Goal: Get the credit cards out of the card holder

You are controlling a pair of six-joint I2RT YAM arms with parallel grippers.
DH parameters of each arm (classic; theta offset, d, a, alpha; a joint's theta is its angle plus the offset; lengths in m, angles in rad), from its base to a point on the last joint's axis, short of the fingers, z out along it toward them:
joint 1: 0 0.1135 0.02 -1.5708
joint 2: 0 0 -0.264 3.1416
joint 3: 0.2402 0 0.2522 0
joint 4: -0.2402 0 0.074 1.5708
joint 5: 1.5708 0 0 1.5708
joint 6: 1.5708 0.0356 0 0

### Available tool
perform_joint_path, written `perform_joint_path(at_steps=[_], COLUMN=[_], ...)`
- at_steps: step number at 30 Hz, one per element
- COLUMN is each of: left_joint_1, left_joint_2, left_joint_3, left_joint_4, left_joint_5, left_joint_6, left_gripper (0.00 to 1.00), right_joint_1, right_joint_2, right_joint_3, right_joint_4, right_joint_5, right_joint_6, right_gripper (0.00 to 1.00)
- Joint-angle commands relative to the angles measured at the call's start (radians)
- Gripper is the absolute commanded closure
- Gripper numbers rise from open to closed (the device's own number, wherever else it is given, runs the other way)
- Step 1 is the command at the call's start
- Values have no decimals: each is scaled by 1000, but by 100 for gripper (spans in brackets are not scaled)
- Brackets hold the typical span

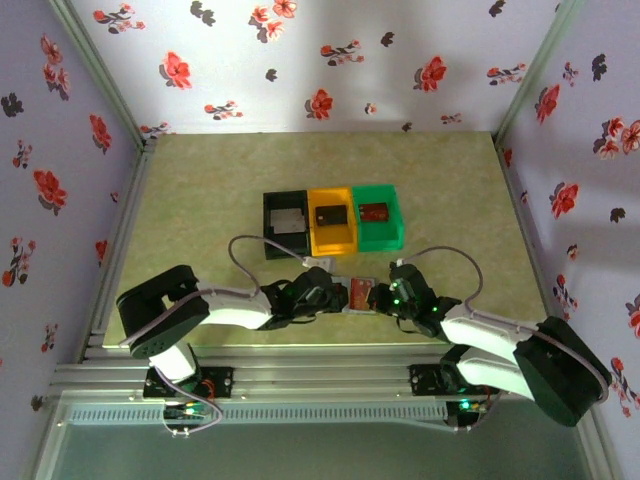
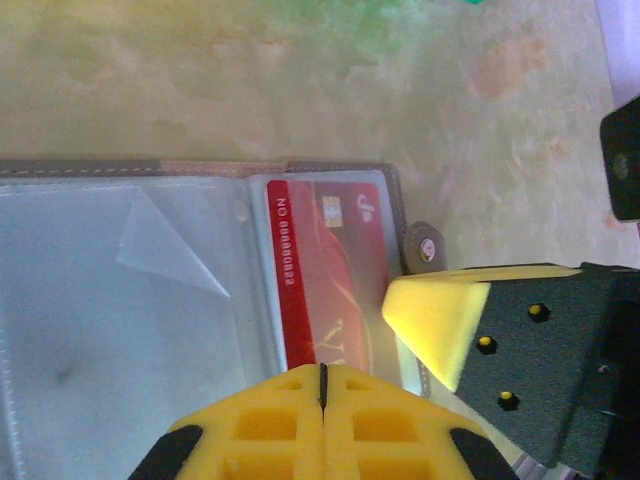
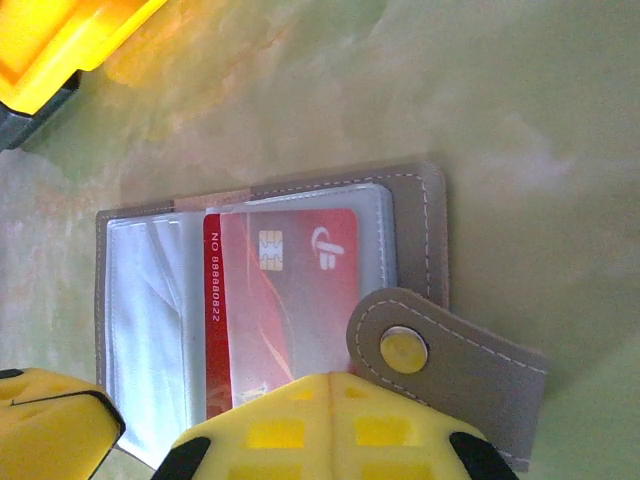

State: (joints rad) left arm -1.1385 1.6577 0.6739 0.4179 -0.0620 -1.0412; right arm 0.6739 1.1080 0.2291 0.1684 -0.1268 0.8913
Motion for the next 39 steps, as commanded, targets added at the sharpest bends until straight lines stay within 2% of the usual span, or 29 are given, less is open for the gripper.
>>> perform_joint_path(at_steps=[1, 9, 25, 32, 39], left_joint_1=[8, 9, 17, 20, 18], left_joint_2=[21, 69, 127, 101, 134], left_joint_3=[53, 94, 131, 151, 177], left_joint_4=[-39, -79, -85, -224, -245], left_joint_5=[7, 6, 7, -33, -26], left_joint_6=[1, 1, 2, 30, 19], left_gripper=[94, 79, 73, 71, 68], right_joint_1=[-2, -2, -2, -2, -3], right_joint_2=[24, 31, 15, 1, -17], right_joint_3=[-17, -34, -54, -57, -55], right_joint_4=[2, 23, 33, 24, 8], right_joint_5=[46, 44, 36, 35, 35], right_joint_6=[13, 24, 31, 28, 23], right_gripper=[100, 100, 100, 100, 100])
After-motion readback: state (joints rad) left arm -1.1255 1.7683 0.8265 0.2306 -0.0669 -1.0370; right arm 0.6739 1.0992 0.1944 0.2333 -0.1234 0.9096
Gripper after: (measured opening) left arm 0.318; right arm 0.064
